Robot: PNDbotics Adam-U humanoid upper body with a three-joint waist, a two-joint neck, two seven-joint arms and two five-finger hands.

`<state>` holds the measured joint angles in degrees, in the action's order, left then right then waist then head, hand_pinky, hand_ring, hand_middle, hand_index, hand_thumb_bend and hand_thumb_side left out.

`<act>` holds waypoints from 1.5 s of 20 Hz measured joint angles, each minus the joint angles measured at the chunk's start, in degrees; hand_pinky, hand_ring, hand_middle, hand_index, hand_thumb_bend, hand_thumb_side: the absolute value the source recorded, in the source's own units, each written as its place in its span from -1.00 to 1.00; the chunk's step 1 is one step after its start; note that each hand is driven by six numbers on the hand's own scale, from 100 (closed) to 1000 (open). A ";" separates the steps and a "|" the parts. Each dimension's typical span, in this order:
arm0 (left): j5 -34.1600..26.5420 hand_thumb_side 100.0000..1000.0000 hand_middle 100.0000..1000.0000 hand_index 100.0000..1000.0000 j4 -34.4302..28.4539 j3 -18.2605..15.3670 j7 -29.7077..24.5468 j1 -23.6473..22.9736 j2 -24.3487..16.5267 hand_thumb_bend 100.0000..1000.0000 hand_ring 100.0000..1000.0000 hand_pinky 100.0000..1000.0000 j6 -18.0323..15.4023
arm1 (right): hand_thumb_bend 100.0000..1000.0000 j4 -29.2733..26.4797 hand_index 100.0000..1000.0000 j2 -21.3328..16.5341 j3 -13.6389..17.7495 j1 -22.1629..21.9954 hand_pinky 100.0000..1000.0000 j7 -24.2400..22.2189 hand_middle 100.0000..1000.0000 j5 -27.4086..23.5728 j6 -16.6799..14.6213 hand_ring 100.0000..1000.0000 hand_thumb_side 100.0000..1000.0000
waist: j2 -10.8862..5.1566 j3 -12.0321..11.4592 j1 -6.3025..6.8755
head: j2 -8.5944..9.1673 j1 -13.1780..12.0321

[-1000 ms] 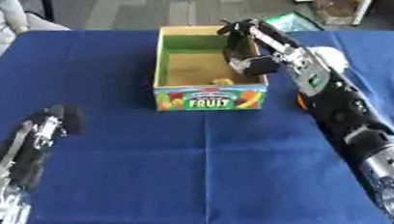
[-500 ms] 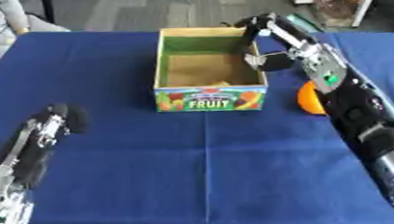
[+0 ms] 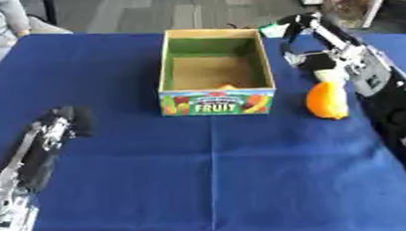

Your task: Pick up objects on the table and place them in the box.

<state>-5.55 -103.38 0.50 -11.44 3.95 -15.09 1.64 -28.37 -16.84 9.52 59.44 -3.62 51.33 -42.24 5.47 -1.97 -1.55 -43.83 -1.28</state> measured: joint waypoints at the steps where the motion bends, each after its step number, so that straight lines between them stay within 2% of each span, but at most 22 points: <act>1: 0.00 0.39 0.14 0.31 0.00 -0.01 0.01 -0.06 0.00 -1.00 0.25 0.28 0.00 | -1.00 0.57 0.70 -0.38 0.00 -0.17 0.58 0.46 0.21 0.48 0.18 0.18 -0.52 | 0.00 0.11 0.00 | 0.00 -0.09; 3: 0.00 0.39 0.14 0.31 0.00 -0.02 0.02 -0.13 0.00 -1.00 0.25 0.28 0.00 | -1.00 1.76 0.73 -1.11 -0.03 -0.52 0.62 1.19 0.43 1.35 0.52 0.34 -0.50 | -0.02 0.24 0.01 | 0.00 -0.14; 6: 0.01 0.39 0.14 0.31 0.00 -0.02 0.03 -0.31 0.00 -1.00 0.25 0.28 0.00 | -0.98 3.14 0.76 -1.91 -0.27 -0.98 0.67 1.85 0.57 3.15 0.50 0.46 -0.46 | -0.12 0.48 0.02 | 0.00 -0.18; 12: 0.04 0.39 0.14 0.32 0.00 -0.08 0.05 -0.40 0.00 -1.00 0.25 0.28 0.00 | -0.96 5.46 0.77 -3.19 -0.73 -1.53 0.69 2.37 0.62 6.47 0.22 0.51 -0.39 | -0.18 0.87 0.06 | 0.00 -0.38; 30: 0.04 0.40 0.14 0.32 0.00 -0.31 0.05 -0.46 0.00 -1.00 0.25 0.29 0.00 | -0.85 9.70 0.78 -3.54 -2.01 -2.04 0.67 1.60 0.61 15.39 0.96 0.53 -0.22 | -0.46 1.10 0.22 | 0.00 -0.39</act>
<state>-5.51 -103.38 0.19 -11.40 3.49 -15.09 1.64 -18.67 -20.39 7.51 57.40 -2.01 66.72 -41.28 5.01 -0.87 -1.33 -43.83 -1.67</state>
